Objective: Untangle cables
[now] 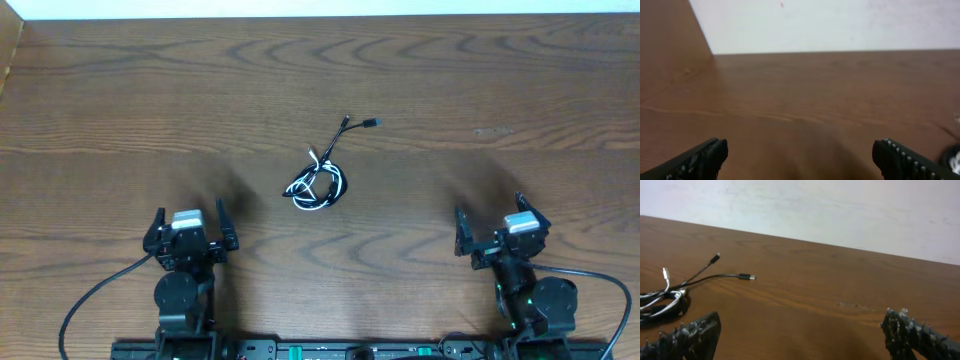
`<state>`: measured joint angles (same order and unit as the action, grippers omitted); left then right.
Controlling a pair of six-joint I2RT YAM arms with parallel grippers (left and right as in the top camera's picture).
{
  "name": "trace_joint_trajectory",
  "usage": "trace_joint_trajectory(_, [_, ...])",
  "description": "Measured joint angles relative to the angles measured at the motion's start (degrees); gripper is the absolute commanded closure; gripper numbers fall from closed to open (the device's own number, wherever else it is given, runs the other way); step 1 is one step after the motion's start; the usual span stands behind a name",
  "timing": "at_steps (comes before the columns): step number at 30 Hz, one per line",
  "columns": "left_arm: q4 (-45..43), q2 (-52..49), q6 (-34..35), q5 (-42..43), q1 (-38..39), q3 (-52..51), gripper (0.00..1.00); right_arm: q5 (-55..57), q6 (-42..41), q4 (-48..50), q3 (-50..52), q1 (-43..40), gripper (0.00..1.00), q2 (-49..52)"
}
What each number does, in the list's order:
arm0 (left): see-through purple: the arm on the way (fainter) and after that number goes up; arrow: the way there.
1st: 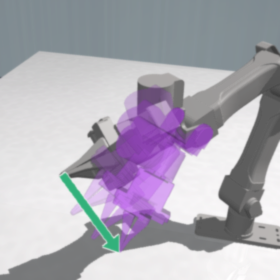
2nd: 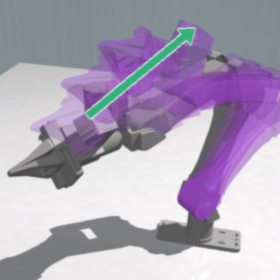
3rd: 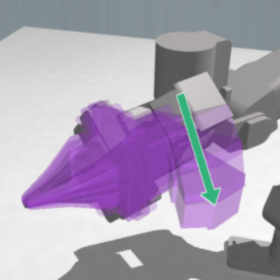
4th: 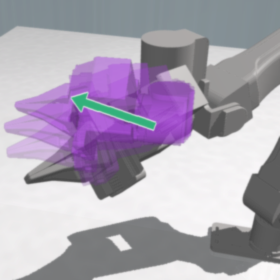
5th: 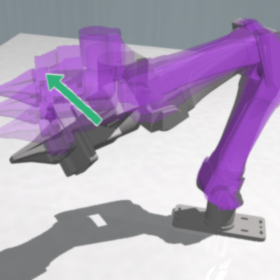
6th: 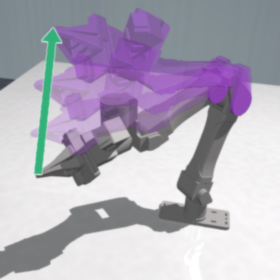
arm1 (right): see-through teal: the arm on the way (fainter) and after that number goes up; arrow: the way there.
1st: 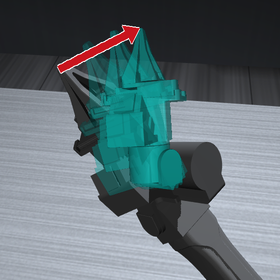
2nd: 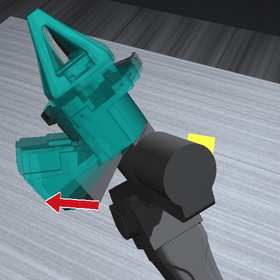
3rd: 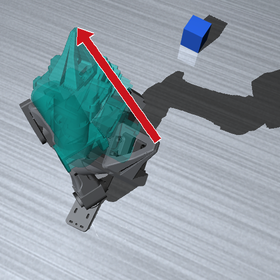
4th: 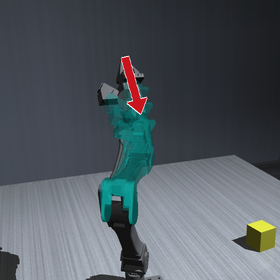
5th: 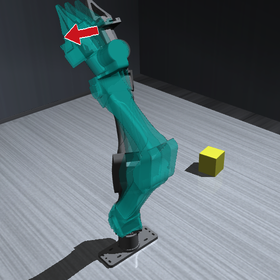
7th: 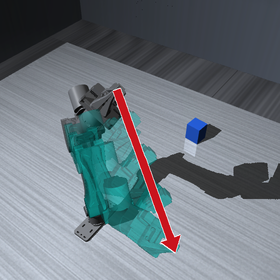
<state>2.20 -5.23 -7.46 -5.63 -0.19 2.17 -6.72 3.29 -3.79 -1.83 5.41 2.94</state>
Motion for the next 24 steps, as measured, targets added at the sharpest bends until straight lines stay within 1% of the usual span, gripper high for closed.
trace_joint_trajectory(3, [1.2,-5.4,0.0,2.5,0.0,3.0,0.02,-0.4,-0.2,-0.1,-3.3,0.0,0.01,4.0])
trace_joint_trajectory(5, [2.0,-10.3,0.1,5.0,0.0,7.6,0.02,-0.8,-0.2,-1.3,-7.6,0.0,0.01,8.9])
trace_joint_trajectory(8, [6.7,-18.1,0.2,9.4,0.0,16.0,0.02,-1.0,-0.2,-4.3,-13.1,0.0,0.01,15.6])
trace_joint_trajectory(15, [21.9,-37.6,0.1,18.6,0.0,36.7,0.02,-2.3,-0.2,-11.8,-26.2,0.0,0.01,30.1])
trace_joint_trajectory(17, [29.6,-44.4,-0.3,22.6,0.0,44.1,0.02,-3.1,-0.2,-15.4,-30.5,0.0,0.01,34.5])
trace_joint_trajectory(18, [31.8,-46.7,-0.5,24.0,0.0,46.3,0.02,-3.5,-0.2,-16.1,-32.0,0.0,0.01,36.3])
trace_joint_trajectory(19, [35.4,-50.0,-1.2,25.6,0.0,49.6,0.02,-4.5,-0.1,-18.2,-34.2,0.0,0.01,38.9])
trace_joint_trajectory(21, [36.5,-55.2,-1.8,27.5,0.1,52.8,0.02,-7.7,0.9,-18.6,-36.9,0.0,0.01,42.7])
trace_joint_trajectory(24, [38.3,-59.6,-1.8,29.2,0.1,53.2,0.02,-16.2,4.1,-16.7,-38.1,0.0,0.01,46.5])
